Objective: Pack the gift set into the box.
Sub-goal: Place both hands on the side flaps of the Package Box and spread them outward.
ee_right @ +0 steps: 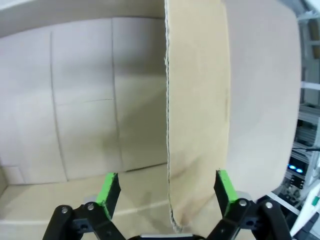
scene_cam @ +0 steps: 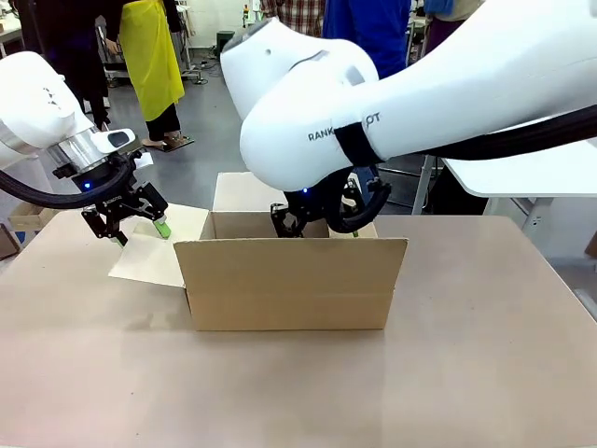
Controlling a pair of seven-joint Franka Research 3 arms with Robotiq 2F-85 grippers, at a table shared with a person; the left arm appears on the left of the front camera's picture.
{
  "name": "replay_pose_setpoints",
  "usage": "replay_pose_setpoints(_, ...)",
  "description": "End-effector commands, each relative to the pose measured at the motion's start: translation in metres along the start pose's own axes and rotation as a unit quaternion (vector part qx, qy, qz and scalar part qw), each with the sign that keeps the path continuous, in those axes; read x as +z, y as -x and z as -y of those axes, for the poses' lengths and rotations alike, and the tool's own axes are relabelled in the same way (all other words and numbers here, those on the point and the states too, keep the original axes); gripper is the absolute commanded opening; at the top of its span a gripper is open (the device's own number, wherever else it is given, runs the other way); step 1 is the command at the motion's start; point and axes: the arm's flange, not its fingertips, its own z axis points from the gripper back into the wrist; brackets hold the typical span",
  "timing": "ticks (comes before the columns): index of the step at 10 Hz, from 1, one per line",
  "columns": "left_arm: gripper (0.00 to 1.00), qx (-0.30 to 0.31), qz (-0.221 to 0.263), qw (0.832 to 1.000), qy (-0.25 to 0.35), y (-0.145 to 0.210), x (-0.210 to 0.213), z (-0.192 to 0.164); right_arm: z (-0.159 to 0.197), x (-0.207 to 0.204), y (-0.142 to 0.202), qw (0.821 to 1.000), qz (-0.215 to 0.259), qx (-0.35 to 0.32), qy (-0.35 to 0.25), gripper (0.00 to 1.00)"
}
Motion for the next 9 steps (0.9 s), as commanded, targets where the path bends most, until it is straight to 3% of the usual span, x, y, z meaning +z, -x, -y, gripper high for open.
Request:
replay_pose_setpoints(1, 1.00, 0.004, 0.000, 1.000, -0.005, 0.003, 0.002, 0.001, -0.006, -0.006, -0.009, 0.999, 0.003, -0.017, 0.027, 1.00)
replay_pose_setpoints(9, 1.00, 0.004, 0.000, 1.000, -0.005, 0.003, 0.002, 0.001, 0.013, -0.030, -0.037, 0.993, 0.045, -0.050, 0.095, 1.00)
